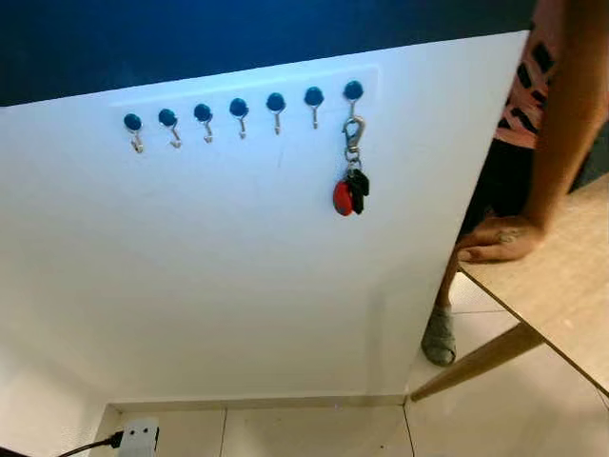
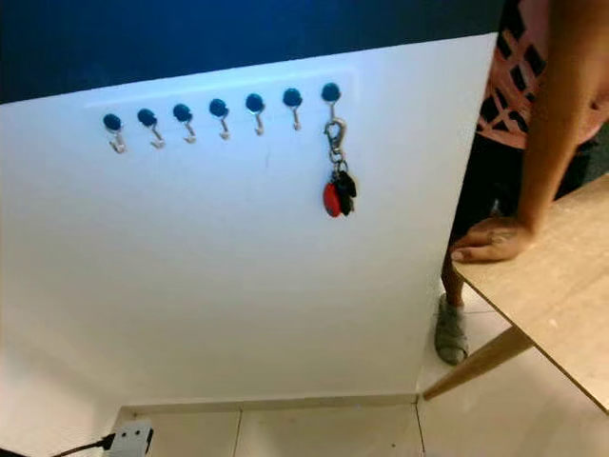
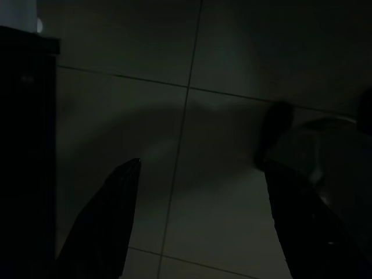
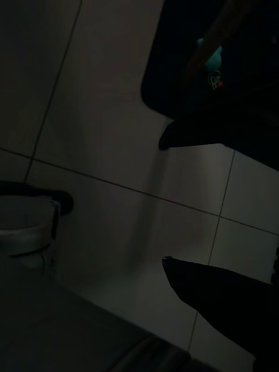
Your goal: Hang keys on a hook
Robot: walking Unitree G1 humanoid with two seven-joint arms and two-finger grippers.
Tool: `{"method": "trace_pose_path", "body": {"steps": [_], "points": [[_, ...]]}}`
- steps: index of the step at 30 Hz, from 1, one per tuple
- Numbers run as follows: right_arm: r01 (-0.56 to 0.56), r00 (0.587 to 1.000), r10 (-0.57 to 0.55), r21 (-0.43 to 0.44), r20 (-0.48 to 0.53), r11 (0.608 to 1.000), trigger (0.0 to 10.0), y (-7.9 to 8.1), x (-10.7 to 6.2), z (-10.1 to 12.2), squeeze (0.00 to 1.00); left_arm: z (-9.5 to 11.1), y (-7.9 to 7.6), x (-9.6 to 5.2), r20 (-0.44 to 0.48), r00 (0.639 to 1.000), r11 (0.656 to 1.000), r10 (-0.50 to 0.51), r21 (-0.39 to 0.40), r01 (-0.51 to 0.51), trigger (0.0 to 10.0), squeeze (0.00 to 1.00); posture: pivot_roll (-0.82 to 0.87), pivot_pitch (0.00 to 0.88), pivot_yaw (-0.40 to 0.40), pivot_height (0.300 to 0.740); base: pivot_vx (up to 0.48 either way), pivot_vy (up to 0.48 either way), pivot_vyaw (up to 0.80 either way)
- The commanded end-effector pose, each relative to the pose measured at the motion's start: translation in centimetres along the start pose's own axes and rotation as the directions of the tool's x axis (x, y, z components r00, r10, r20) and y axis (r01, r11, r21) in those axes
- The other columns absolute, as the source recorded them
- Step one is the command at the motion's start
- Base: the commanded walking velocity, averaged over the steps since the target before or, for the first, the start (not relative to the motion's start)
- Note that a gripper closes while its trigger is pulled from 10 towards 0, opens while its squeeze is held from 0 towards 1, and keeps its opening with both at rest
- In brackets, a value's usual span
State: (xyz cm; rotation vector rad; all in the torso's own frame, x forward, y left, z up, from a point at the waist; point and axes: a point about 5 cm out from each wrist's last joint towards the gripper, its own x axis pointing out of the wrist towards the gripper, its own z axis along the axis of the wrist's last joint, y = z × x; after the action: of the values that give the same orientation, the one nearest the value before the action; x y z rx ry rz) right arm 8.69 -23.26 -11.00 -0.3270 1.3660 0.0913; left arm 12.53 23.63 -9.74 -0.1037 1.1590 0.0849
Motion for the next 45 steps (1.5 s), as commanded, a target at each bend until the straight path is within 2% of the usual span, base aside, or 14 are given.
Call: {"method": "trace_pose_path", "body": {"steps": [1,10,18,45], "points": [[-0.012,1.000,0.012,0.003,0.001,1.000,10.0,0.57,0.04,-0.18,0.00,-1.05,-0.19,-0.02,-0.034,0.999,1.000,0.006,0.011,-0.005,10.0,0.00,-0.15,0.072,0.135,0.740,-0.352,0.000,0.00],[-0.012,1.000,0.012,0.009,0.009,1.000,10.0,0.66,0.05,-0.07,0.00,-1.79,-0.39,-0.05,-0.056,0.998,0.999,-0.003,0.034,0.005,10.0,0.00,-0.15,0.074,0.134,0.740,-0.374,0.000,0.00],[-0.009,1.000,0.009,0.011,0.010,1.000,10.0,0.64,0.06,-0.07,0.00,-1.59,-0.88,0.07,-0.051,0.999,0.998,-0.017,0.056,0.020,10.0,0.00,-0.15,0.076,0.132,0.740,-0.430,0.000,0.00],[0.004,1.000,-0.005,0.016,0.013,1.000,10.0,0.42,0.05,0.17,0.00,-1.37,-1.15,0.14,-0.049,0.998,0.996,-0.033,0.084,0.037,10.0,0.00,-0.16,0.068,0.133,0.740,-0.477,0.000,0.00]]}}
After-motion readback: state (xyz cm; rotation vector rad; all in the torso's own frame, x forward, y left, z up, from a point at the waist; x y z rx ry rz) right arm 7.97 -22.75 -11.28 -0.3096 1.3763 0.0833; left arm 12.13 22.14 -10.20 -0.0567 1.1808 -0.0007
